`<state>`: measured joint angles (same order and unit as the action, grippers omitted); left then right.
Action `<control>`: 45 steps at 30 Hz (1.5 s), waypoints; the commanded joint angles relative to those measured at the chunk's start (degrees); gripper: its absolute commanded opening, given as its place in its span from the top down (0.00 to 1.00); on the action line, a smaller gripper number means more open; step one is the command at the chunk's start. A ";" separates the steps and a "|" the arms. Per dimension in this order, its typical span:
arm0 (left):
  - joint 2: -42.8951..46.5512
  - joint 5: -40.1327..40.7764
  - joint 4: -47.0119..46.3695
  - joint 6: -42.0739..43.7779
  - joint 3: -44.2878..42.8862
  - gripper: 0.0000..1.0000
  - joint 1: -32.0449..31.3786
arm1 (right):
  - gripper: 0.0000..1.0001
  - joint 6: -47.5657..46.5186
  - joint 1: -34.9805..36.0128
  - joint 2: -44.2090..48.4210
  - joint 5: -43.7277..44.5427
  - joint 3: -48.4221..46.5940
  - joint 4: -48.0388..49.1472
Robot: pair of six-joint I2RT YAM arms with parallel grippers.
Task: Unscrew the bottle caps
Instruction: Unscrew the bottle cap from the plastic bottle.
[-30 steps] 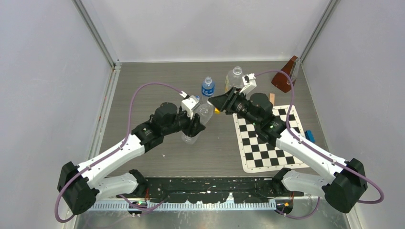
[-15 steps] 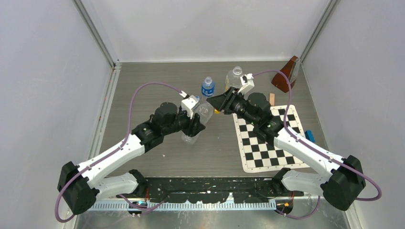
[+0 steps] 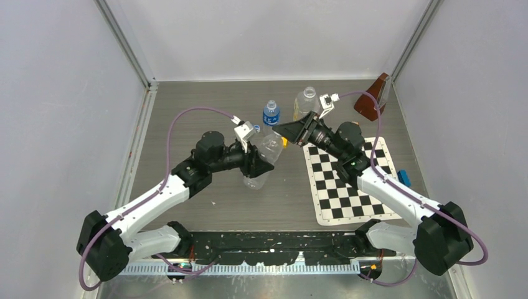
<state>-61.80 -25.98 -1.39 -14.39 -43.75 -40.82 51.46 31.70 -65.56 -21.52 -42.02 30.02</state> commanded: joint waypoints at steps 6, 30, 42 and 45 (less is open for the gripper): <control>-3.13 -33.46 -43.93 -24.97 7.69 1.00 7.07 | 1.00 17.90 -3.56 -1.86 -17.20 1.11 35.71; -1.34 -25.19 -3.80 -2.16 -0.69 1.00 8.93 | 0.32 -0.88 -4.48 9.46 -7.31 -4.11 -1.46; -4.40 10.93 46.67 30.95 -18.69 1.00 3.52 | 0.20 -12.35 -10.10 6.85 -14.35 -15.62 -43.29; -2.91 16.22 48.02 37.14 -17.39 1.00 1.70 | 0.21 -10.80 -10.50 4.87 -22.12 -14.23 -41.22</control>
<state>-66.17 -21.69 34.85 8.86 -60.82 -36.97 41.06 21.98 -58.59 -32.97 -56.90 -7.09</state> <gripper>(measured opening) 0.461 0.793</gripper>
